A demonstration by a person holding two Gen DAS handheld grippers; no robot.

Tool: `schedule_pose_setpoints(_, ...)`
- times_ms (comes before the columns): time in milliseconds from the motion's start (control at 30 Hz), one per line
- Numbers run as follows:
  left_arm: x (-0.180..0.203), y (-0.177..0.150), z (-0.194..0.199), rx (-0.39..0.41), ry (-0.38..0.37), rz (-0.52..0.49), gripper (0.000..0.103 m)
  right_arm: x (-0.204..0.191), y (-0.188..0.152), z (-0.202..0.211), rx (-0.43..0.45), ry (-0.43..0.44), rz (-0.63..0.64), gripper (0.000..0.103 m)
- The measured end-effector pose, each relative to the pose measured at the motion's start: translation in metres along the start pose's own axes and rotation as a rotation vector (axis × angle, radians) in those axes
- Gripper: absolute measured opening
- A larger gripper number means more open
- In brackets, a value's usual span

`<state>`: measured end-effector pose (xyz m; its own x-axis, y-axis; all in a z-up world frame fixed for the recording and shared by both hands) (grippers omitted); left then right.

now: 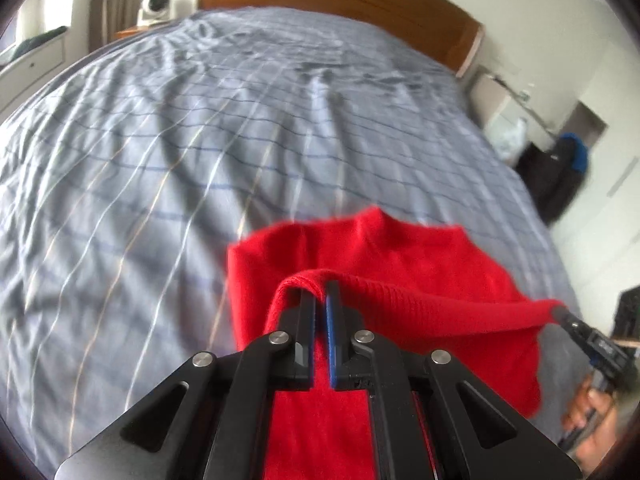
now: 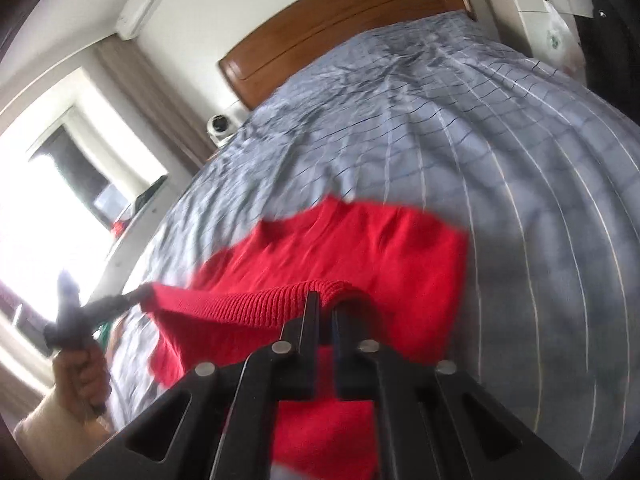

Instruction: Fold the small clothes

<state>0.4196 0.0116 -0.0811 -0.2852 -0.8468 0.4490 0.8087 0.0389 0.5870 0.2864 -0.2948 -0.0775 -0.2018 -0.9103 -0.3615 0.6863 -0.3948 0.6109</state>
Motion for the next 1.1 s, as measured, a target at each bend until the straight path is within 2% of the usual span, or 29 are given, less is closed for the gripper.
schedule_pose_setpoints(33, -0.003, 0.004, -0.011, -0.008, 0.021, 0.011, 0.008, 0.004, 0.008, -0.006, 0.007, -0.007, -0.018, 0.005)
schedule_pose_setpoints(67, -0.008, 0.008, -0.022, -0.013, 0.061, 0.030, 0.016, 0.006, 0.016, -0.019, 0.022, 0.002, -0.056, 0.006)
schedule_pose_setpoints(100, -0.012, 0.010, -0.027, -0.016, 0.108, 0.046, 0.037, 0.008, 0.021, -0.027, 0.030, -0.007, -0.087, 0.009)
schedule_pose_setpoints(133, -0.017, 0.011, -0.030, -0.015, 0.144, 0.059, 0.050, 0.012, 0.024, -0.033, 0.038, -0.038, -0.124, 0.026)
schedule_pose_setpoints(167, -0.019, 0.009, -0.025, 0.002, 0.149, 0.062, 0.072, 0.015, 0.025, -0.036, 0.049, -0.048, -0.162, 0.052)
schedule_pose_setpoints(200, -0.020, 0.009, -0.021, 0.023, 0.151, 0.061, 0.084, 0.018, 0.026, -0.035, 0.068, -0.040, -0.194, 0.058)
schedule_pose_setpoints(233, -0.023, 0.010, -0.019, 0.036, 0.154, 0.056, 0.088, 0.020, 0.024, -0.030, 0.082, -0.031, -0.209, 0.059)
schedule_pose_setpoints(300, -0.024, 0.007, -0.010, 0.054, 0.161, 0.032, 0.089, 0.020, 0.023, -0.026, 0.080, -0.012, -0.185, 0.059)
schedule_pose_setpoints(400, -0.022, -0.006, -0.005, 0.015, 0.152, 0.002, 0.089, 0.002, 0.010, -0.012, 0.058, 0.025, -0.052, 0.059)
schedule_pose_setpoints(500, -0.007, -0.035, 0.004, -0.050, 0.139, -0.076, 0.089, -0.025, -0.019, -0.001, -0.018, 0.109, 0.115, 0.059)
schedule_pose_setpoints(567, 0.006, -0.067, 0.017, -0.100, 0.130, -0.141, 0.089, -0.033, -0.053, -0.002, -0.127, 0.139, 0.206, 0.059)
schedule_pose_setpoints(600, 0.010, -0.077, 0.020, -0.115, 0.129, -0.157, 0.089, -0.030, -0.072, -0.006, -0.190, 0.084, 0.251, 0.059)
schedule_pose_setpoints(667, 0.021, -0.115, 0.040, -0.145, 0.121, -0.200, 0.089, -0.010, -0.101, -0.006, -0.227, -0.072, 0.287, 0.059)
schedule_pose_setpoints(733, 0.031, -0.140, 0.056, -0.147, 0.117, -0.226, 0.090, 0.006, -0.116, 0.020, -0.169, -0.098, 0.254, 0.058)
schedule_pose_setpoints(800, 0.041, -0.164, 0.071, -0.126, 0.124, -0.250, 0.096, 0.018, -0.128, 0.049, -0.114, -0.132, 0.231, 0.059)
schedule_pose_setpoints(867, 0.055, -0.182, 0.077, -0.084, 0.129, -0.278, 0.099, 0.028, -0.140, 0.075, -0.055, -0.169, 0.214, 0.066)
schedule_pose_setpoints(933, 0.063, -0.188, 0.070, -0.076, 0.135, -0.298, 0.099, 0.038, -0.147, 0.088, -0.013, -0.229, 0.191, 0.078)
schedule_pose_setpoints(967, 0.068, -0.192, 0.061, -0.076, 0.145, -0.320, 0.099, 0.046, -0.154, 0.093, 0.007, -0.280, 0.177, 0.080)
schedule_pose_setpoints(1033, 0.069, -0.195, 0.046, -0.088, 0.179, -0.352, 0.099, 0.059, -0.162, 0.090, 0.009, -0.340, 0.149, 0.080)
schedule_pose_setpoints(1100, 0.061, -0.201, 0.024, -0.133, 0.200, -0.351, 0.101, 0.074, -0.171, 0.081, -0.008, -0.376, 0.107, 0.080)
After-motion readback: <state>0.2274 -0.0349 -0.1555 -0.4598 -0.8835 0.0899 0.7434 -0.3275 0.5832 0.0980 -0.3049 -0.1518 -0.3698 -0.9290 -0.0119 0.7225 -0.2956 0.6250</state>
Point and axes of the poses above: each gripper's, at about its wrist camera, not at the fingertips, and z roughly against the way its jaws point, x to its right, y to its top, the point moved 3 cm from there along -z, roughly the way its jaws point, and after that the axes turned 12 degrees about -y, right-handed, at the moved point
